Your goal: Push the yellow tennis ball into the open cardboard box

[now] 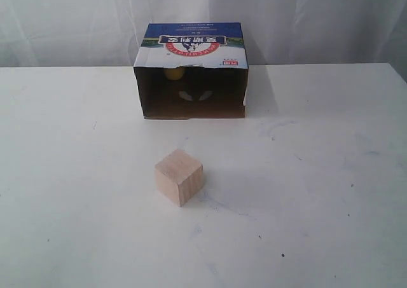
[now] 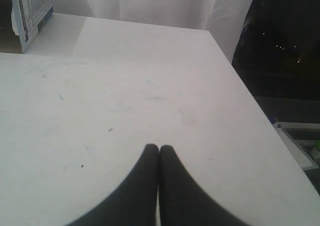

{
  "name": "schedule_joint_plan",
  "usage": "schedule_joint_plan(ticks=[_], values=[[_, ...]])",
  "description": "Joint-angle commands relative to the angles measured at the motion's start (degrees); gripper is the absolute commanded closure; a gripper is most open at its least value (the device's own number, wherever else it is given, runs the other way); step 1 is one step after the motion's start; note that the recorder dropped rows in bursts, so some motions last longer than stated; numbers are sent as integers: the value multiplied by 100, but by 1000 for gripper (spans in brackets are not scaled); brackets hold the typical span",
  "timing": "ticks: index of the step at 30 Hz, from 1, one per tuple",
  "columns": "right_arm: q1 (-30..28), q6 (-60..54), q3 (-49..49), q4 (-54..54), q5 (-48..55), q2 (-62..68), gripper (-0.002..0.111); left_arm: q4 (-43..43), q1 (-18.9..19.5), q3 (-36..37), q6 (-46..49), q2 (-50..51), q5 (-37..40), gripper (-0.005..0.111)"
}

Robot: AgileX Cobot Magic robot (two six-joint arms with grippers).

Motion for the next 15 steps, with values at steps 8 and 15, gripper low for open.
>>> schedule_joint_plan(ticks=[8,15], values=[[-45,-56,4,3,11,-28,108,-78,-22,20,0,-29,-19,107],[-45,-56,4,3,11,-28,108,-78,360,20,0,-29,-6,107]])
